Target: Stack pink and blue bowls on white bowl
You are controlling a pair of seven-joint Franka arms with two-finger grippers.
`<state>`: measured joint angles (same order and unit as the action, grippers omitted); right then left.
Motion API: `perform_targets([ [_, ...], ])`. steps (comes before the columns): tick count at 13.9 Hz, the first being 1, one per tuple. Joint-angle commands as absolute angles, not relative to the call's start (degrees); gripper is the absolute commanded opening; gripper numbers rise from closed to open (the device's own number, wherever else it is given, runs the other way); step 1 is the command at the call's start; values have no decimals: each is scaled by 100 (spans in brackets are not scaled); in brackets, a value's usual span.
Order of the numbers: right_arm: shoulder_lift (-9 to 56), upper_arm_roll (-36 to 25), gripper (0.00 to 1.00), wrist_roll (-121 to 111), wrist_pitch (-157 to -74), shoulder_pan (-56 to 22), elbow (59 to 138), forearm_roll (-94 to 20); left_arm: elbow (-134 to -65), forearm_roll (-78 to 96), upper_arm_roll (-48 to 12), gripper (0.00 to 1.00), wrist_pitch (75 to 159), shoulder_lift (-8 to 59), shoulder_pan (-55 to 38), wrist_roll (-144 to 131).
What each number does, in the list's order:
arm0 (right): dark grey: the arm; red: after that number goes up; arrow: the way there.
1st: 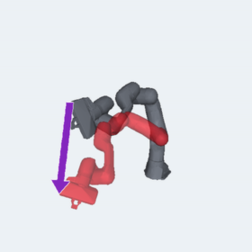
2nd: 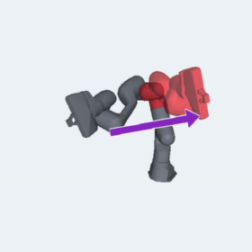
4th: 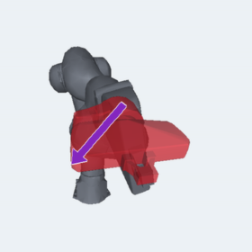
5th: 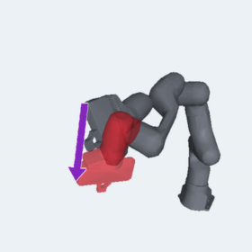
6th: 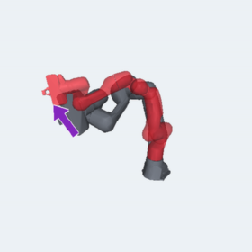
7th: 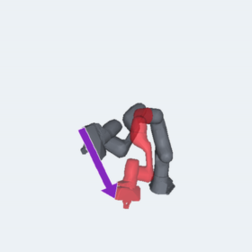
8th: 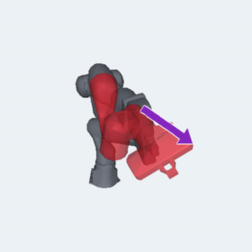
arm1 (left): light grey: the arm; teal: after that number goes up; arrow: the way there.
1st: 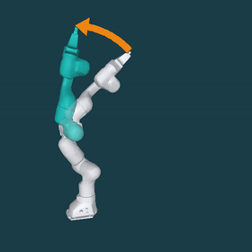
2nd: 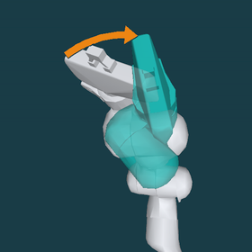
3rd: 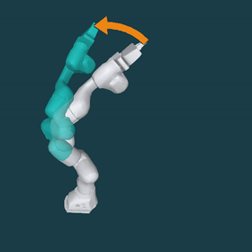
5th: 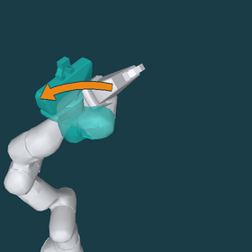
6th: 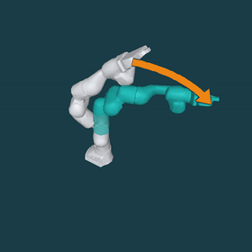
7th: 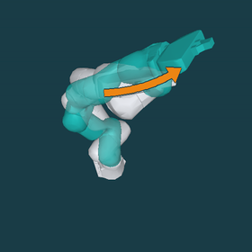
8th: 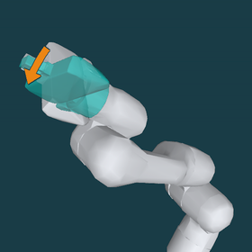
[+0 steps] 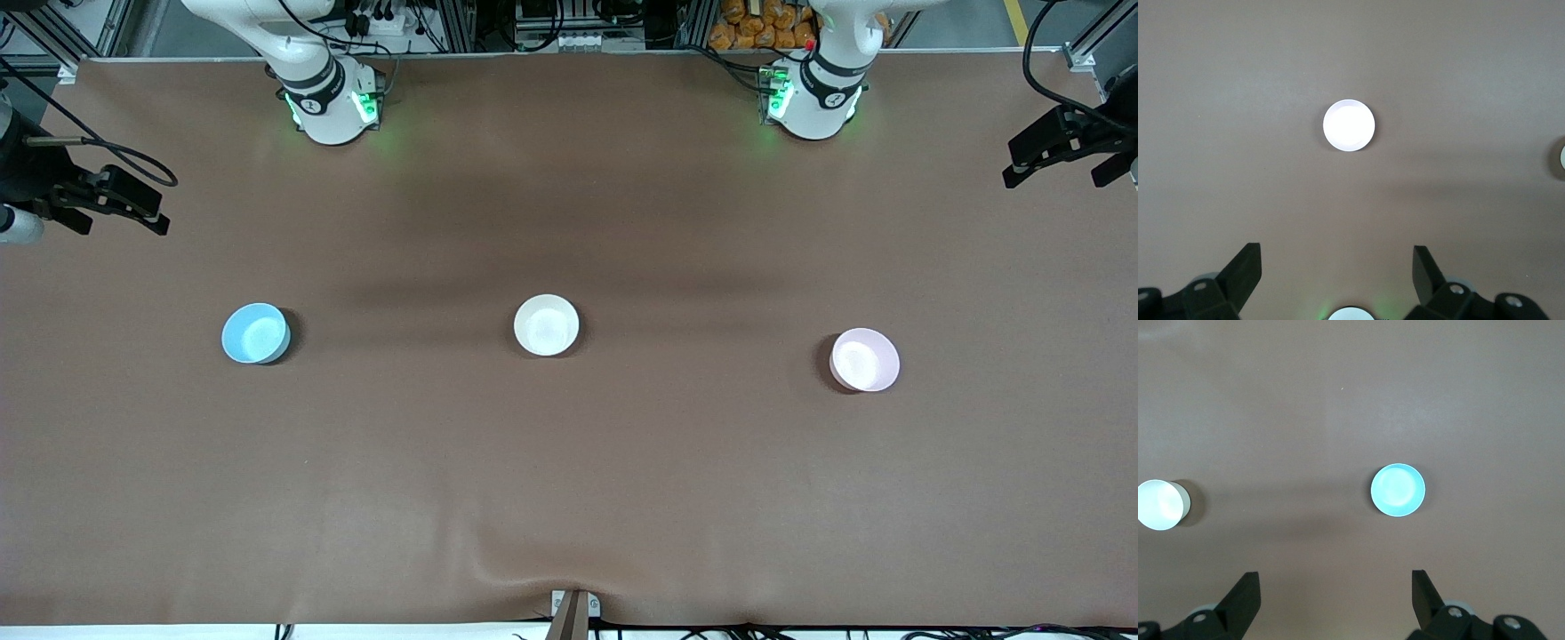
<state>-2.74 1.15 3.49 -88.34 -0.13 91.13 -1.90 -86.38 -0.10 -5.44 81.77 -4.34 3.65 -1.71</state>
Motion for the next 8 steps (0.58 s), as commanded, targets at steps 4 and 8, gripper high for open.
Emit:
perform_targets([
  [4,-316,149,100,413,-8868,0,9097,-141,-8605,70,-554,100,8165,-369,387,-62],
  [8,-316,141,100,413,-8859,0,9114,-141,-8341,167,-519,100,8165,-167,378,-79],
])
